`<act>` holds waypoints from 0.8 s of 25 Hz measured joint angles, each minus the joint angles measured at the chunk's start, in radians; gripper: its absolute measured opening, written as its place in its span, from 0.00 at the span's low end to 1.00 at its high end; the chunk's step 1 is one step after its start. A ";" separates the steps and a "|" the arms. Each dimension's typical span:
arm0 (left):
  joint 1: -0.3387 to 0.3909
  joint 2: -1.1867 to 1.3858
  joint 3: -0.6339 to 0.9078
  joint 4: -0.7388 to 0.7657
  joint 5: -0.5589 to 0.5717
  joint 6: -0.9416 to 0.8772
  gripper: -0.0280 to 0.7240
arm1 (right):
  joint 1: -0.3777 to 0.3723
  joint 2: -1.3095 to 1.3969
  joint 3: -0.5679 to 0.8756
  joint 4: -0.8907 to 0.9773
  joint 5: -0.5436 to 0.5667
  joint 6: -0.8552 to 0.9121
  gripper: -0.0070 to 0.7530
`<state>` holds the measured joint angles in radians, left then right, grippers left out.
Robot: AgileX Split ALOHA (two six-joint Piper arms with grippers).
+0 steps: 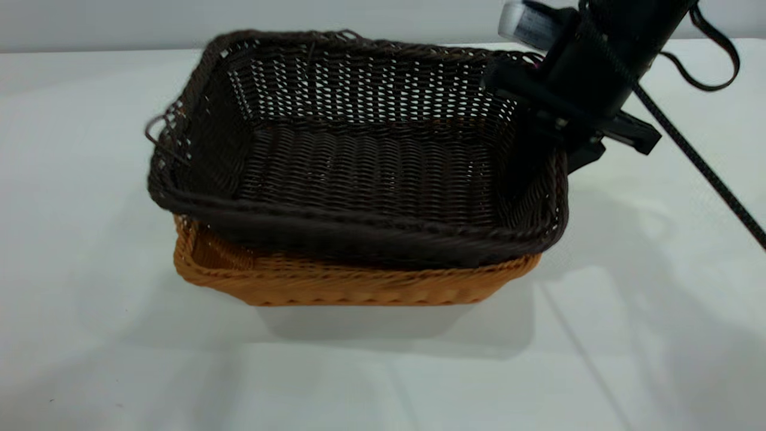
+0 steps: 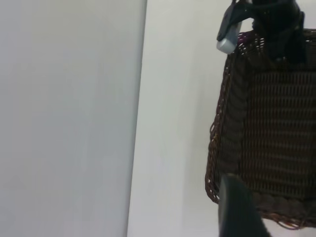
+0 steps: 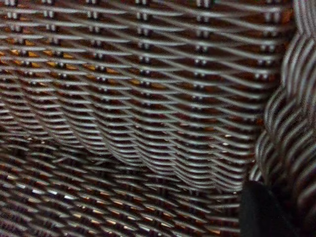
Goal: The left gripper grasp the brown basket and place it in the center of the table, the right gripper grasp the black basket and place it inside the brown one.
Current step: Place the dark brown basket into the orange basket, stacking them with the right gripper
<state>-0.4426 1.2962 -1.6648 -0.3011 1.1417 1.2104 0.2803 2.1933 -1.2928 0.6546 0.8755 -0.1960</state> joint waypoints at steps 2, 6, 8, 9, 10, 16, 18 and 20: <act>0.000 0.000 0.000 0.000 0.004 0.000 0.49 | 0.000 0.008 -0.005 -0.018 -0.014 -0.004 0.12; 0.000 0.000 0.000 0.000 0.006 0.000 0.49 | 0.000 0.010 -0.046 -0.090 -0.021 0.001 0.12; 0.000 0.000 0.000 0.000 0.006 0.000 0.49 | 0.000 0.013 -0.079 -0.134 -0.018 0.010 0.12; 0.000 0.000 0.000 0.000 0.006 0.000 0.49 | 0.000 0.014 -0.096 -0.151 -0.013 0.017 0.12; 0.000 0.000 0.000 0.000 0.006 0.000 0.49 | 0.000 0.015 -0.110 -0.162 -0.007 0.027 0.13; 0.000 0.000 0.000 0.000 0.011 0.000 0.49 | 0.000 0.039 -0.121 -0.163 0.023 0.060 0.15; 0.000 0.000 0.000 0.000 0.015 0.000 0.49 | 0.000 0.053 -0.123 -0.162 0.033 0.065 0.17; 0.000 0.000 0.000 0.000 0.019 0.000 0.49 | 0.000 0.057 -0.125 -0.159 0.033 0.065 0.21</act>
<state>-0.4426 1.2962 -1.6648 -0.3011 1.1610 1.2104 0.2803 2.2508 -1.4178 0.4959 0.9086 -0.1308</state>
